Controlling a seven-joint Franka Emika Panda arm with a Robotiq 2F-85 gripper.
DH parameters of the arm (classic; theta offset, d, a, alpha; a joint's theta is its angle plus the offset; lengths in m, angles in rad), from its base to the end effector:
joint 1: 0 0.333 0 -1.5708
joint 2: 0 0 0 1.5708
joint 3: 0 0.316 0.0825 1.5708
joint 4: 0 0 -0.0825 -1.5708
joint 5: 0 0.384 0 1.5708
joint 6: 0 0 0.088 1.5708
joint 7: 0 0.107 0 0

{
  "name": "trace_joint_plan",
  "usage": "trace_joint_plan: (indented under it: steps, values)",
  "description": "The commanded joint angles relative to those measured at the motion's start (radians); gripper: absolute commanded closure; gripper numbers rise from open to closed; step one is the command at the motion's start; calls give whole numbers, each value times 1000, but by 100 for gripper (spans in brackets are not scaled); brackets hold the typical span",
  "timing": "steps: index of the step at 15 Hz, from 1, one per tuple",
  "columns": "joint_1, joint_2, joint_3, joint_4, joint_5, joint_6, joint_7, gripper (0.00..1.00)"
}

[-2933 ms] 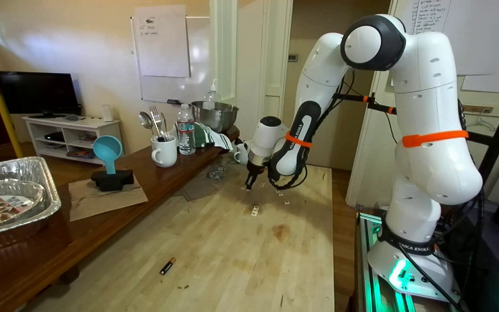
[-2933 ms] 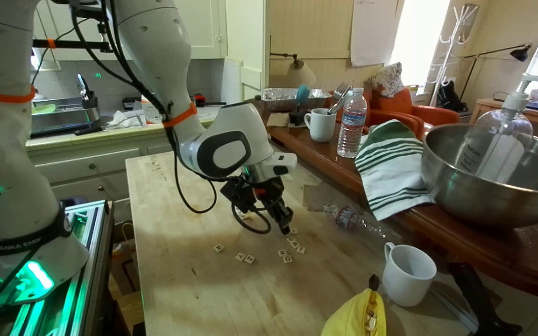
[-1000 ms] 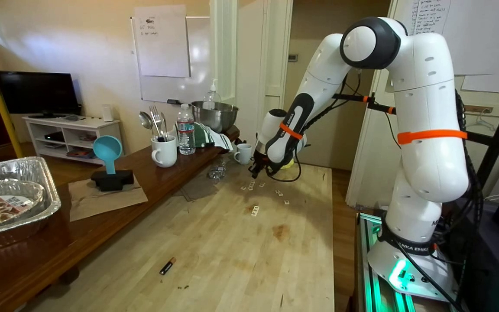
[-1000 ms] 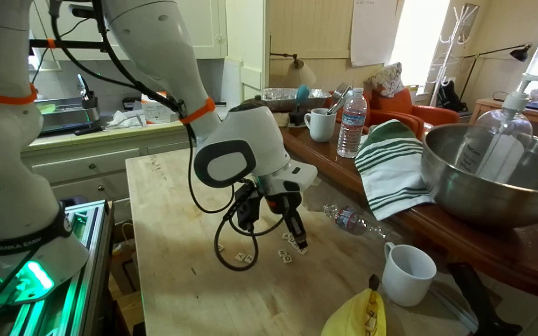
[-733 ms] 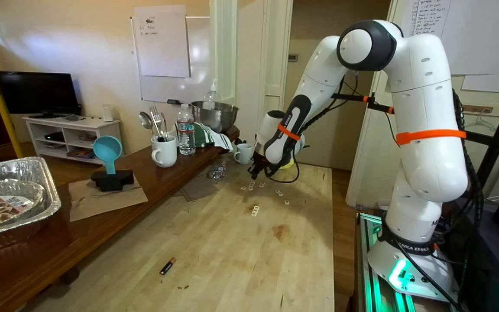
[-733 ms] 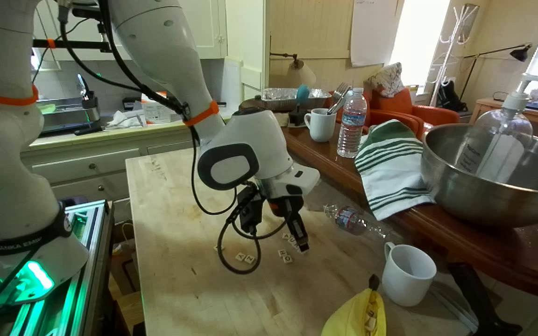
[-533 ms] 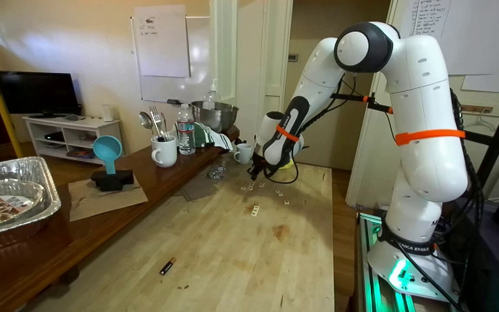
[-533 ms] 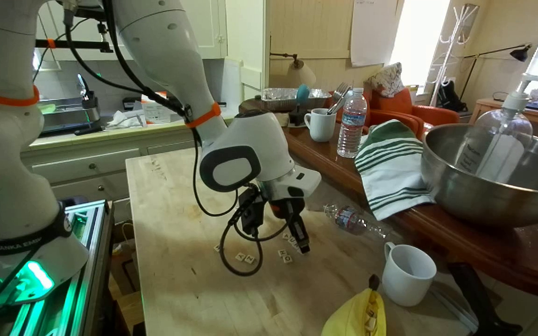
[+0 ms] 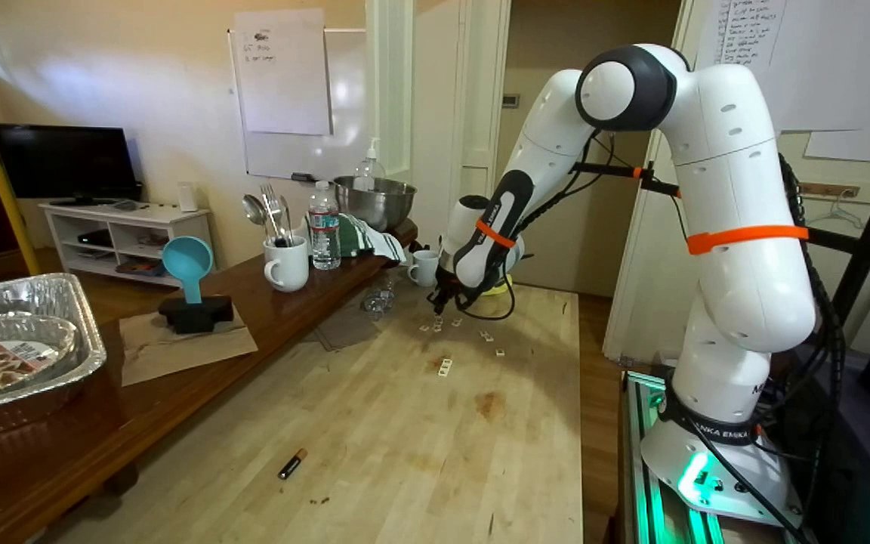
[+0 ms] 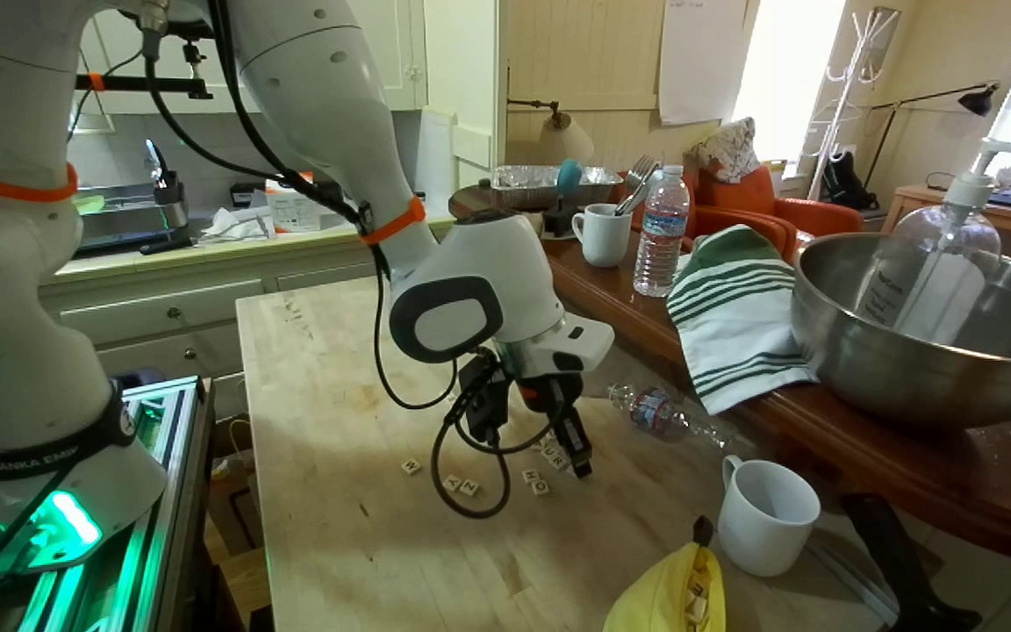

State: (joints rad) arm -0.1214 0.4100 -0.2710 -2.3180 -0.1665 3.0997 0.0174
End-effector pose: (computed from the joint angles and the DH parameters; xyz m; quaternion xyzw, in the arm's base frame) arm 0.5156 -0.1998 0.2099 0.9749 -0.0990 0.1706 0.1032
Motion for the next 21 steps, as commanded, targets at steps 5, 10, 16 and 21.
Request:
trace_joint_plan:
  steps: [5,10,16,21]
  values:
    - [32,76,19,94,22,-59,-6,100]
    - [65,93,22,126,15,-82,3,100]
    - [99,84,51,117,17,-90,0,100]
    - [91,50,106,73,29,-102,-10,100]
